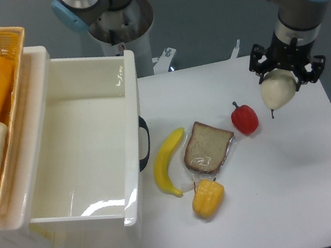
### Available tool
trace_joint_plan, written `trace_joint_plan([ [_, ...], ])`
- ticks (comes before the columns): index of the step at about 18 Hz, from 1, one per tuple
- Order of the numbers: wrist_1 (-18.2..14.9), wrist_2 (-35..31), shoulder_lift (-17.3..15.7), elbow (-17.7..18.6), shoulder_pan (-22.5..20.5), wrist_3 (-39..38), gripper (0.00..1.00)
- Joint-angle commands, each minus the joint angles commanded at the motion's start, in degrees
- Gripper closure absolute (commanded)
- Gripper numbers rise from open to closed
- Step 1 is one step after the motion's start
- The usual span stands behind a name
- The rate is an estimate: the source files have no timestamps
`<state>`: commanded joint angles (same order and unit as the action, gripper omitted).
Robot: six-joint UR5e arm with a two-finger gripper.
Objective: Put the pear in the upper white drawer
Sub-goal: 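Lift the held pale pear slightly with the gripper, then carry the pear over the open white drawer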
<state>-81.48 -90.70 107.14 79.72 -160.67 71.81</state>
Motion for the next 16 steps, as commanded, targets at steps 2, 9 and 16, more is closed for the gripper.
trace_joint_plan([
  [2,-0.09,0.00,-0.61,0.61,0.26,-0.17,0.85],
  [9,-3.69,0.09,-2.71,0.79,1.40,-5.51,0.83],
  [16,-3.95,5.00,-9.83,3.33,4.66,-12.82,0.84],
])
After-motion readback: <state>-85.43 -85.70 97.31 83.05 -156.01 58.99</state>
